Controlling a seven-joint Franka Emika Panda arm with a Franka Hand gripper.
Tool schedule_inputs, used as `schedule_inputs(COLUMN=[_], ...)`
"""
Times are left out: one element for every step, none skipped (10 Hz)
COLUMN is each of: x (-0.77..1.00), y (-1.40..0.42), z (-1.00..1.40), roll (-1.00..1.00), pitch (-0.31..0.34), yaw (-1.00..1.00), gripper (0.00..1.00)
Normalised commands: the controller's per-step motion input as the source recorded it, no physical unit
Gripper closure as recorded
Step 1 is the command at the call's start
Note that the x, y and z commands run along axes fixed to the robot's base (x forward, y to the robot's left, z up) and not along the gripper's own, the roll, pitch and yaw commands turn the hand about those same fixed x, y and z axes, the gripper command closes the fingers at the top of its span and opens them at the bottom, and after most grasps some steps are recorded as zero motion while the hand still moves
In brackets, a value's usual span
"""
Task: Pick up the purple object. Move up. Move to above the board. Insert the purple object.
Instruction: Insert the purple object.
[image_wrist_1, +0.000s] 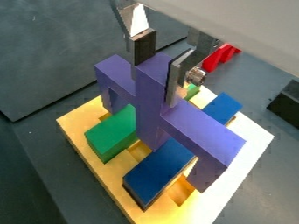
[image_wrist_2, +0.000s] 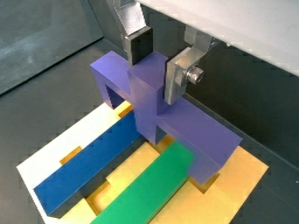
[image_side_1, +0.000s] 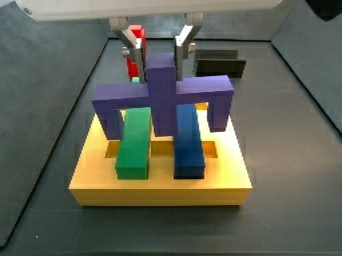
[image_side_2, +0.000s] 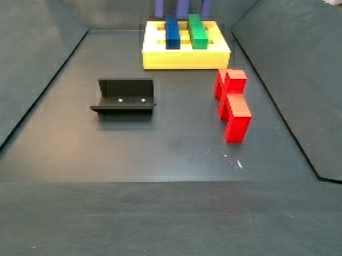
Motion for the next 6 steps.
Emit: schedule_inputs(x=[0.06, 0.05, 0.11, 0.11, 0.05, 0.08], y=[0.00, -0.02, -0.11, -0.08, -0.04, -0.05], z=[-0.18, -0.17, -0.17, -0.17, -0.20, -0.18], roll=[0.00, 0.00, 0.00, 0.00, 0.00, 0.00], pitch=[-0.009, -0.011, -0.017, 0.000, -0.019, -0.013], yaw=[0.00, 0.00, 0.00, 0.00, 0.00, 0.00], gripper=[1.00, 1.00, 1.00, 1.00, 1.00, 1.00])
